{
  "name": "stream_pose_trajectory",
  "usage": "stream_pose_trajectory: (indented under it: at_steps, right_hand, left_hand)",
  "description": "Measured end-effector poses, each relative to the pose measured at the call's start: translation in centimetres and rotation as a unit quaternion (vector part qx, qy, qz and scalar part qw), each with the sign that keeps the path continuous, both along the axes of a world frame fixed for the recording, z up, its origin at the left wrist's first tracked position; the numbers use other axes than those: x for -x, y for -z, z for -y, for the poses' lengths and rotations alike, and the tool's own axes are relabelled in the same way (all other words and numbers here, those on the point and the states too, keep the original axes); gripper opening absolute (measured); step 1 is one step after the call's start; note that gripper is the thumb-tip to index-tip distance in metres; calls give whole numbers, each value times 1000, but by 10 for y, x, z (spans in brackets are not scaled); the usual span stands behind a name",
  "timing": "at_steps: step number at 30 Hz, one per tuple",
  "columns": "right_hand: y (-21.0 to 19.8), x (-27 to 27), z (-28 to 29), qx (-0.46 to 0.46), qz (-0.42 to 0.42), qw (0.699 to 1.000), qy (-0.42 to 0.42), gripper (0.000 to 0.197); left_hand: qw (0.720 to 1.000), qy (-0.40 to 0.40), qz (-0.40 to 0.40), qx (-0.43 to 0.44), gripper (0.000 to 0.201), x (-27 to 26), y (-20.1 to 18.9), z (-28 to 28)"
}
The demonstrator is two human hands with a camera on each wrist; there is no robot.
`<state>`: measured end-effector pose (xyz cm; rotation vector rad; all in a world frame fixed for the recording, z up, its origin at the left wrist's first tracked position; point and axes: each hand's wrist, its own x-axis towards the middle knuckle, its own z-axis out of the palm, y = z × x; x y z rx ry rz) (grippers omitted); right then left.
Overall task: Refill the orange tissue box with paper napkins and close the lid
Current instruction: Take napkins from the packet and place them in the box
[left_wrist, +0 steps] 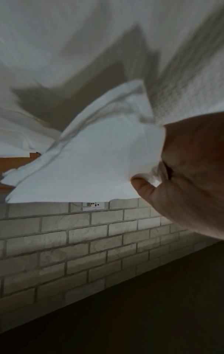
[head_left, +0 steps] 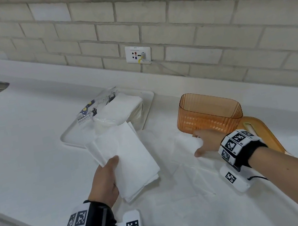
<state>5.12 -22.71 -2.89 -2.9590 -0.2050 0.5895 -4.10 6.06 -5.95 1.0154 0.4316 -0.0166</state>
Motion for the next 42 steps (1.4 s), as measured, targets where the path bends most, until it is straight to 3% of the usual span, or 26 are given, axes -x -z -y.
stream_pose_trajectory:
  at_steps: [3, 6, 9, 16, 18, 20, 22, 24, 25, 29, 31, 34, 36, 39, 42]
  right_hand:
    - [-3, 1, 0, -27, 2, 1000, -15, 62]
    - [-5, 2, 5, -88, 29, 995, -33, 17]
    - [-8, 2, 13, -122, 47, 991, -39, 32]
    - [-36, 11, 18, -204, 113, 972, -40, 6]
    - [-57, 13, 13, -307, 121, 944, 10, 8]
    - [-76, 16, 3, -453, 120, 881, 63, 4]
    - [-83, 16, -11, -573, 95, 808, 103, 18]
    - [-79, 18, -28, -621, 49, 772, 126, 22]
    - [-74, 19, -38, -610, 34, 781, 130, 23]
    - [-45, 29, -73, -448, 67, 881, 135, 27]
    - [-36, 32, -83, -389, 73, 909, 131, 33]
    - [-34, 39, -90, -369, 10, 920, 127, 45]
    - [-35, 45, -96, -381, -21, 918, 106, 43]
    - [-38, 41, -97, -387, -14, 917, 98, 39]
    - [-38, 19, -74, -295, 26, 941, 163, 41]
  left_hand:
    - [1000, -13, -3, 3, 28, -2, 2, 3]
    - [1000, -15, -2, 0, 29, -3, 3, 9]
    - [1000, -12, 6, 1, 28, -5, 2, 17]
    - [1000, 0, 6, -11, 29, -12, 3, 31]
    - [1000, -4, 2, -17, 29, -13, 2, 32]
    - [1000, -1, 1, -26, 30, -15, 0, 36]
    - [999, 9, 2, -32, 30, -16, -4, 44]
    - [1000, 17, 1, -22, 30, -17, -8, 53]
    - [1000, 18, 0, -8, 32, -17, -9, 57]
    - [996, 42, 20, 82, 43, -12, -21, 67]
    - [992, 60, 37, 101, 47, -9, -26, 68]
    - [992, 88, 40, 82, 43, -7, -25, 64]
    - [994, 102, 17, 26, 38, -8, -20, 63]
    - [995, 83, -10, -56, 33, -7, -12, 56]
    - [997, 32, -25, -59, 33, -3, -7, 27]
